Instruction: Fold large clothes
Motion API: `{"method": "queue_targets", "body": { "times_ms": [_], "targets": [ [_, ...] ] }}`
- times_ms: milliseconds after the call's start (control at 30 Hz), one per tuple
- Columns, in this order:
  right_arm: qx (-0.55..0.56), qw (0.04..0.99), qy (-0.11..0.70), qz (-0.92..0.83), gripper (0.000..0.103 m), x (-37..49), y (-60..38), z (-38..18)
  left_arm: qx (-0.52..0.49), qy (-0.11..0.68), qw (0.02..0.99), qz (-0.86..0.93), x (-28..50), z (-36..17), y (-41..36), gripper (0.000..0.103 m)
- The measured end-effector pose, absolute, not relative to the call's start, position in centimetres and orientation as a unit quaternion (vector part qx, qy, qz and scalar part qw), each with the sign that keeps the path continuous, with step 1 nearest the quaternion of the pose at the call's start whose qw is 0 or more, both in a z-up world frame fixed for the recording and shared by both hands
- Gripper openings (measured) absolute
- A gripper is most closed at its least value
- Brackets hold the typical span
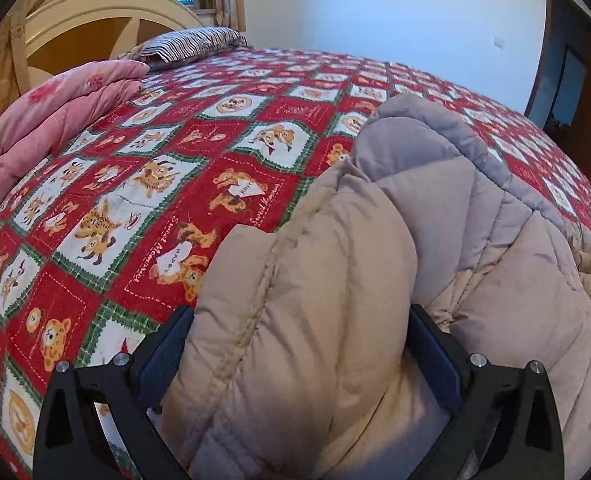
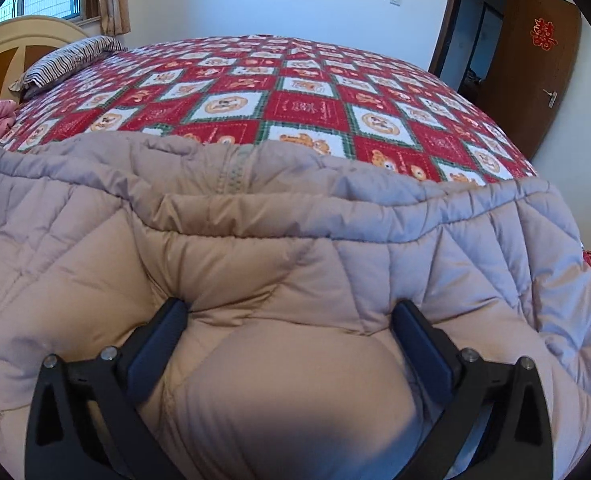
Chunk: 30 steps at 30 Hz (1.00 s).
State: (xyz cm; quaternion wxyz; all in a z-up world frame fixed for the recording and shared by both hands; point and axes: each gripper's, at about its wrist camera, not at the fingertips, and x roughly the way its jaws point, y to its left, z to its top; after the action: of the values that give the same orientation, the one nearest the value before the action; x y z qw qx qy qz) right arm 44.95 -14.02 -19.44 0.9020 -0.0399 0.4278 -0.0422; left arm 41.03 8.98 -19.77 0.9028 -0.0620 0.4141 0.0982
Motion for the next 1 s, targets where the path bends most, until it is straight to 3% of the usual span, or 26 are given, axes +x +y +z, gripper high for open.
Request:
{"method": "queue_targets", "body": {
  "times_ms": [133,233,400,767,933,967,1000],
  "targets": [
    [-0.045,0.902,0.428,-0.03,0.097,43.1,-14.0,-17.6,-0.048,0.37,0.92,0.122,35.6,-16.8,9.6,0.102],
    [-0.048,0.92,0.389,-0.011,0.101,37.7,-13.6,-15.1,-0.055,0.374,0.915,0.142,32.2,-17.5,10.8,0.102],
    [-0.047,0.913,0.405,-0.019,0.102,34.4,-13.0,-17.7,-0.16,0.4,0.895,0.116,30.7,-20.8,12.9,0.102],
    [-0.072,0.91,0.407,-0.03,0.103,34.2,-12.4,-18.9,-0.175,0.408,0.895,0.053,30.4,-20.7,11.8,0.101],
    [-0.069,0.919,0.388,-0.027,0.103,29.2,-12.7,-17.2,-0.169,0.392,0.904,0.034,29.4,-20.8,10.6,0.096],
    [-0.074,0.915,0.395,-0.028,0.103,28.8,-12.5,-18.2,-0.171,0.393,0.903,0.031,29.6,-20.7,10.5,0.093],
    [-0.072,0.914,0.399,-0.026,0.103,28.8,-12.6,-19.2,-0.176,0.392,0.903,0.027,29.8,-20.6,10.5,0.083]
  ]
}}
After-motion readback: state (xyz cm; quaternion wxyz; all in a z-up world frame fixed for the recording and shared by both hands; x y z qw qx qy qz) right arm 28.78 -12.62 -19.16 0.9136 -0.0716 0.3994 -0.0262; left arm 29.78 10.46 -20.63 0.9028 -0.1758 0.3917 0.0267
